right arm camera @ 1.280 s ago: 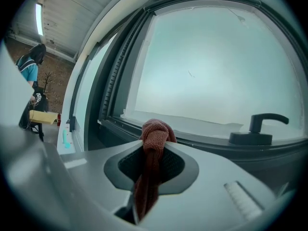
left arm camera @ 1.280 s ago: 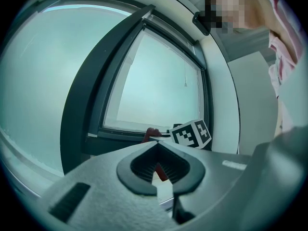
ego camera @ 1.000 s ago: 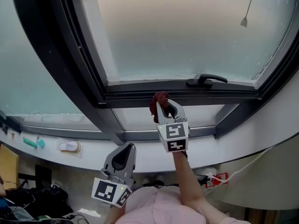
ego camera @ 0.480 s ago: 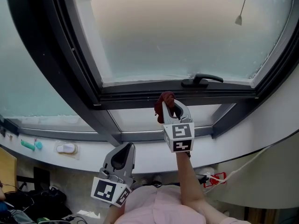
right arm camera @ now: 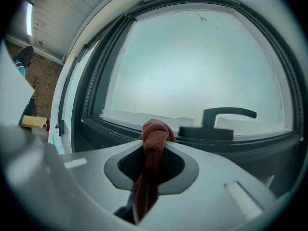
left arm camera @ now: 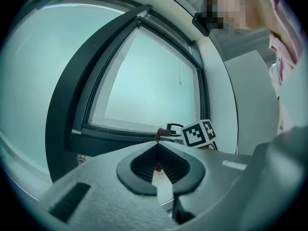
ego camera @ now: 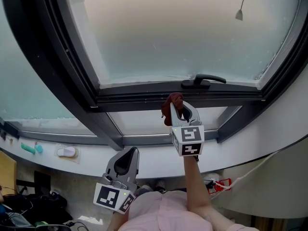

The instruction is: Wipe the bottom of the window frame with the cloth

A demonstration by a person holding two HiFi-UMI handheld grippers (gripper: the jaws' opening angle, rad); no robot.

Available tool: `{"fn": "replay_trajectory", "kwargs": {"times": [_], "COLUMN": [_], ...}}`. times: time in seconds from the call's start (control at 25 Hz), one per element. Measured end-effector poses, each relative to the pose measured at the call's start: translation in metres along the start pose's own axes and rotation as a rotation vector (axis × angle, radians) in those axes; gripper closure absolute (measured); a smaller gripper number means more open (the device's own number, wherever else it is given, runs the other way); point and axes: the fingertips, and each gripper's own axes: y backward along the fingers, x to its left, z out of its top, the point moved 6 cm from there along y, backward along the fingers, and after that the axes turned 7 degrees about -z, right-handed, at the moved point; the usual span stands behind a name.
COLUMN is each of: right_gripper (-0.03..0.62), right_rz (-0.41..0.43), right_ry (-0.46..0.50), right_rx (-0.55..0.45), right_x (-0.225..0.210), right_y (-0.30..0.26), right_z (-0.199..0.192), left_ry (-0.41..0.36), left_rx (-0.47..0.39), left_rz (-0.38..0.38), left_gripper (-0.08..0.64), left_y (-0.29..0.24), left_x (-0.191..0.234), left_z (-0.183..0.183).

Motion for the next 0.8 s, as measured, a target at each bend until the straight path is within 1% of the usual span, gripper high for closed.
{"fn": "replay_trajectory", "kwargs": {"times": [0.12, 0.36, 0.6, 0.8], "right_gripper": [0.532, 0.532, 0.531, 0.531], "right_rz": [-0.002, -0.044, -0.082, -0.143], "right_ry": [-0.005, -0.028, -0.04, -0.06], "right_rx": [-0.011, -0.006, -0.001, 0.003], "right_x": [-0.008, -0.031, -0.048, -0.068], "right_y": [0.002, 0.008, 0.012, 0.017], "right_z": [-0.002, -0.006, -0.009, -0.014], "left_ry": [0.003, 0.007, 0.007, 0.01], "left_rx": [0.003, 0.001, 0.002, 0.004], "left_rz": [0.005, 0.025, 0.014, 0.027], "left_gripper": [0.565, 0.565, 0.565, 0.565], "left_y": [-0.001, 0.001, -0.001, 0.004], "left_x": [-0.007, -0.01, -0.014, -0.01], "left_z": [-0.006, -0.008, -0.007, -0.007]}}
